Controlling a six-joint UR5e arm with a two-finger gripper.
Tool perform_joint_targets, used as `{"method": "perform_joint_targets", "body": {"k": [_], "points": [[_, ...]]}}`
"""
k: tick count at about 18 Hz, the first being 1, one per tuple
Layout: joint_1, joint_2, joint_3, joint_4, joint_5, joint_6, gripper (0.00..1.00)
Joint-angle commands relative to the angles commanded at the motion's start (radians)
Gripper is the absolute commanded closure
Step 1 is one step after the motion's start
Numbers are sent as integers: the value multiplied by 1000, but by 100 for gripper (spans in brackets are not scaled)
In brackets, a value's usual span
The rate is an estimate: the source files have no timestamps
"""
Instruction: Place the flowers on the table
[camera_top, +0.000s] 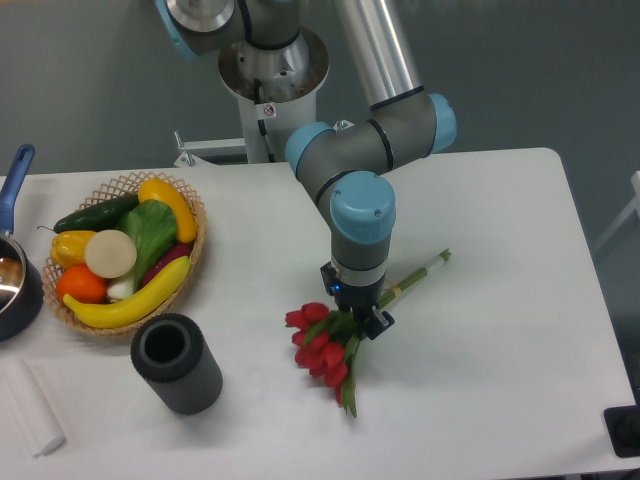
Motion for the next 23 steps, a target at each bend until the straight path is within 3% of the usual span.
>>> {"method": "perform_joint_targets", "body": {"k": [6, 10, 12, 18, 23], "points": [[8, 90, 60, -28, -3, -3, 0], [12, 97, 141, -53, -8, 3, 0], [15, 115, 188, -134, -9, 5, 0], [110, 169, 347, -484, -54, 112, 0], [219, 230, 334, -610, -104, 317, 0]]}}
